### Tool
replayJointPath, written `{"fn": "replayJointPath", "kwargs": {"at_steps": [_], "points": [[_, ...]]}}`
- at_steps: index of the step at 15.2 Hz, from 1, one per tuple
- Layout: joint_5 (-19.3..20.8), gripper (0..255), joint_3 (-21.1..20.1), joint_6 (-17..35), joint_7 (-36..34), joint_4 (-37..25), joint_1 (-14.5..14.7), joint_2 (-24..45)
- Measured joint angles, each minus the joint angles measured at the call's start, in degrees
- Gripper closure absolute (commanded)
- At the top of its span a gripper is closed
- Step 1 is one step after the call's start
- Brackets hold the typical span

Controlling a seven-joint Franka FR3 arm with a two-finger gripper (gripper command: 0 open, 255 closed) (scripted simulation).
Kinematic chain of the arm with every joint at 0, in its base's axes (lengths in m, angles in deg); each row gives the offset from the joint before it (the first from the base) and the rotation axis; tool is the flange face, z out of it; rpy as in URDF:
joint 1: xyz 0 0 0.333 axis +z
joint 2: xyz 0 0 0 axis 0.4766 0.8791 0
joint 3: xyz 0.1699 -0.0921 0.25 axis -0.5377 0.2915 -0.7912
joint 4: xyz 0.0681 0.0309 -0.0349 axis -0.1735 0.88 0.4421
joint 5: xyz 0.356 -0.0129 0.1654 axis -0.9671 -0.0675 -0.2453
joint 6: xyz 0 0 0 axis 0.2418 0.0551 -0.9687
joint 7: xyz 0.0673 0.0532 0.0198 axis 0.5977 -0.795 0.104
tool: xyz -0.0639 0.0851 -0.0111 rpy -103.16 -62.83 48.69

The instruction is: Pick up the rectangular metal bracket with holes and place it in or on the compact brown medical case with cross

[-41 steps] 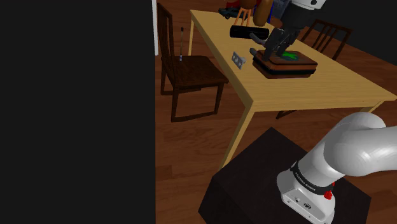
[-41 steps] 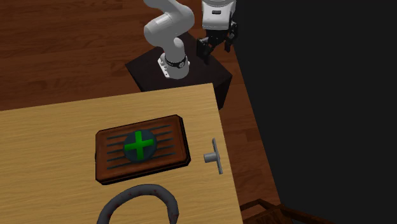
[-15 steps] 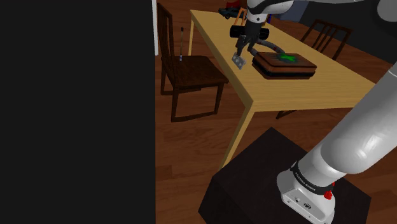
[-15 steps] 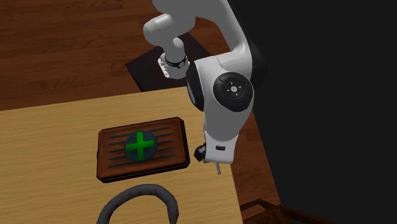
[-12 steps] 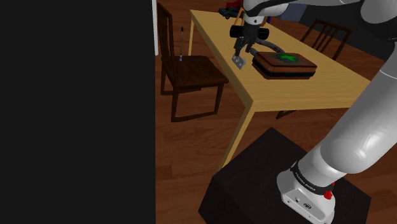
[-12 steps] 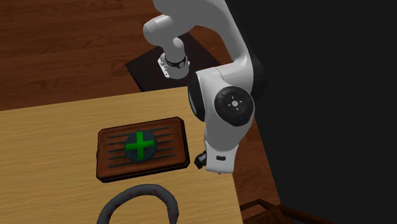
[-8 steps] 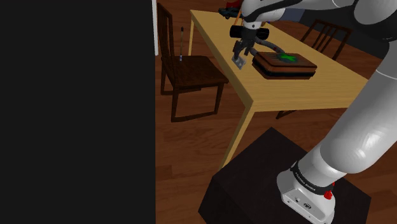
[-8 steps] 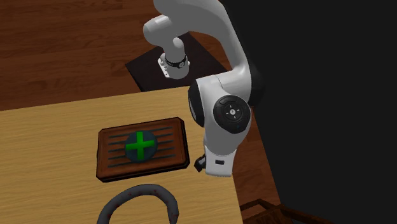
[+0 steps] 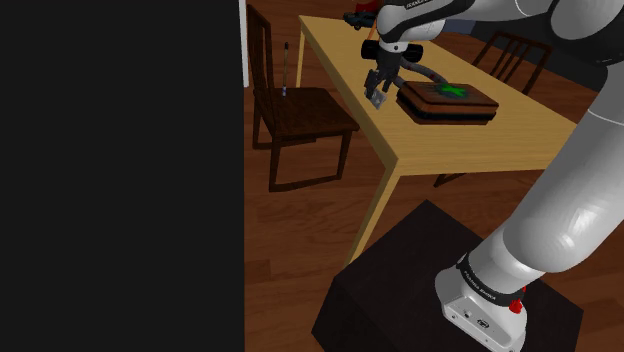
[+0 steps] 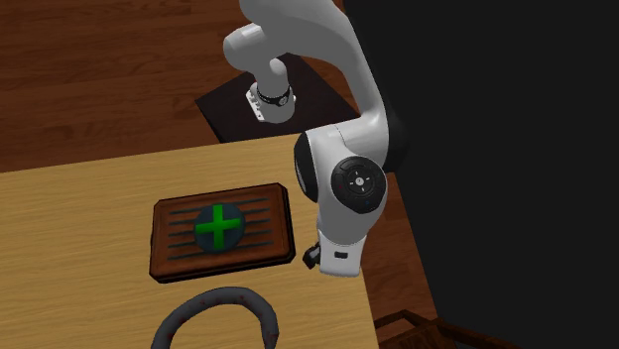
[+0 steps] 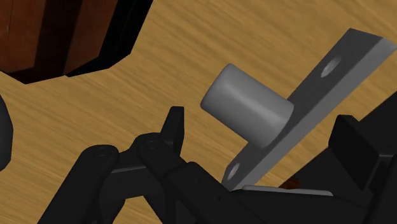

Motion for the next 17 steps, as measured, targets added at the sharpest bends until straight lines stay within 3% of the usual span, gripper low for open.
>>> {"fn": "replayJointPath", "kwargs": {"at_steps": [1, 2, 12, 17], "points": [[0.00, 0, 0.00, 0.01, 0.00, 0.00, 0.00, 0.00], [0.00, 255, 0.00, 0.01, 0.00, 0.01, 0.00, 0.00], [0.00, 255, 0.00, 0.01, 0.00, 0.01, 0.00, 0.01], [0.17, 255, 0.04, -2.93, 0.00, -2.19, 0.03, -0.78]]}}
